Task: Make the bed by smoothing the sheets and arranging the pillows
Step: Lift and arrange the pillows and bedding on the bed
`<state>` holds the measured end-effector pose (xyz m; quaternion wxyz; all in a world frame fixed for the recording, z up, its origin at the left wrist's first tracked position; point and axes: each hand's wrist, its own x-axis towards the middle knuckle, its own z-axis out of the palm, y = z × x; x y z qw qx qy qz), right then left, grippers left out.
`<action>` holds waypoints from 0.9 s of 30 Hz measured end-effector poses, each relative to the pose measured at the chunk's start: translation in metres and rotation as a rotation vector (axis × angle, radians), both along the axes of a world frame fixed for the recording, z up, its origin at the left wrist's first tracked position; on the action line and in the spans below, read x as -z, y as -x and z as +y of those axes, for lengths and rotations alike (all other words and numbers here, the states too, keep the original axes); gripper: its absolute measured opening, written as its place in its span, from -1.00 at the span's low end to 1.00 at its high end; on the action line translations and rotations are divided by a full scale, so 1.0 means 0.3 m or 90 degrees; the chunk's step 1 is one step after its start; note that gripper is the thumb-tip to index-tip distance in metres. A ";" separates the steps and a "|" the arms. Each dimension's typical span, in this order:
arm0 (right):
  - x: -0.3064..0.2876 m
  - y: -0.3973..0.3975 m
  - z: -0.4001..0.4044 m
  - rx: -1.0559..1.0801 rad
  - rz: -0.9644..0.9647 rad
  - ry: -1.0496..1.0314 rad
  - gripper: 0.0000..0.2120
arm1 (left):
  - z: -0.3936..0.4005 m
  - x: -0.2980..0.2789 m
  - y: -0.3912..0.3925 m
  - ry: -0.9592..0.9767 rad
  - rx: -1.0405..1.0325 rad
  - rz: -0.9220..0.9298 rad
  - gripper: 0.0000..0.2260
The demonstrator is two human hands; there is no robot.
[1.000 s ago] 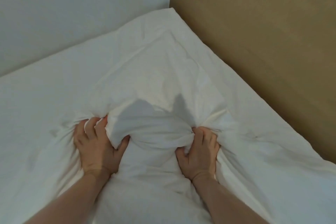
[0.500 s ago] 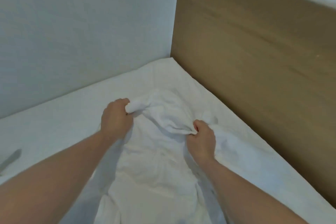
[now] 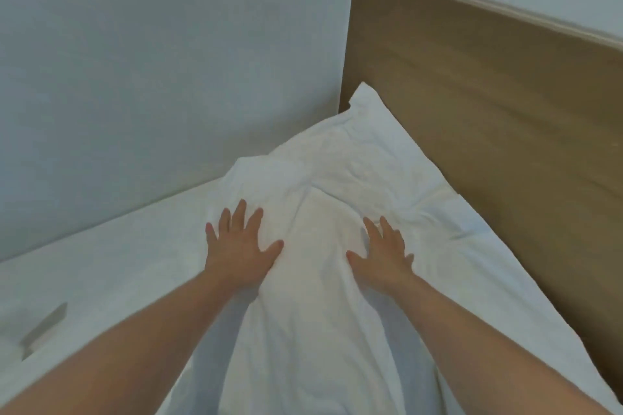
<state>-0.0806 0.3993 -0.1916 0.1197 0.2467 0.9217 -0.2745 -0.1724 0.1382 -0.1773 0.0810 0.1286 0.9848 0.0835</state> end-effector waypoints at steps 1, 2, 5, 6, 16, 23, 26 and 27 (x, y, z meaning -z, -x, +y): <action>0.077 -0.009 -0.019 0.004 -0.042 0.002 -0.22 | -0.044 0.069 -0.011 0.013 -0.022 -0.037 -0.19; 0.164 -0.014 -0.034 0.006 -0.072 0.001 -0.22 | -0.080 0.133 -0.004 0.024 -0.048 -0.059 -0.16; 0.397 -0.037 -0.084 -0.004 -0.040 -0.111 -0.23 | -0.103 0.318 0.056 0.073 -0.086 -0.087 -0.04; 0.447 -0.037 -0.101 0.005 0.015 -0.169 -0.24 | -0.092 0.375 0.073 0.078 -0.086 -0.069 -0.03; 0.606 0.017 -0.090 0.036 0.138 -0.275 -0.28 | -0.043 0.629 0.175 0.013 -0.107 0.122 -0.19; 0.590 0.032 -0.091 0.042 0.116 -0.281 -0.28 | -0.045 0.639 0.186 -0.010 -0.110 0.111 -0.18; 0.604 0.021 -0.082 0.042 0.163 -0.292 -0.29 | -0.042 0.637 0.178 -0.025 -0.110 0.110 -0.18; 0.608 0.018 -0.087 0.046 0.174 -0.294 -0.30 | -0.044 0.637 0.177 -0.025 -0.108 0.113 -0.18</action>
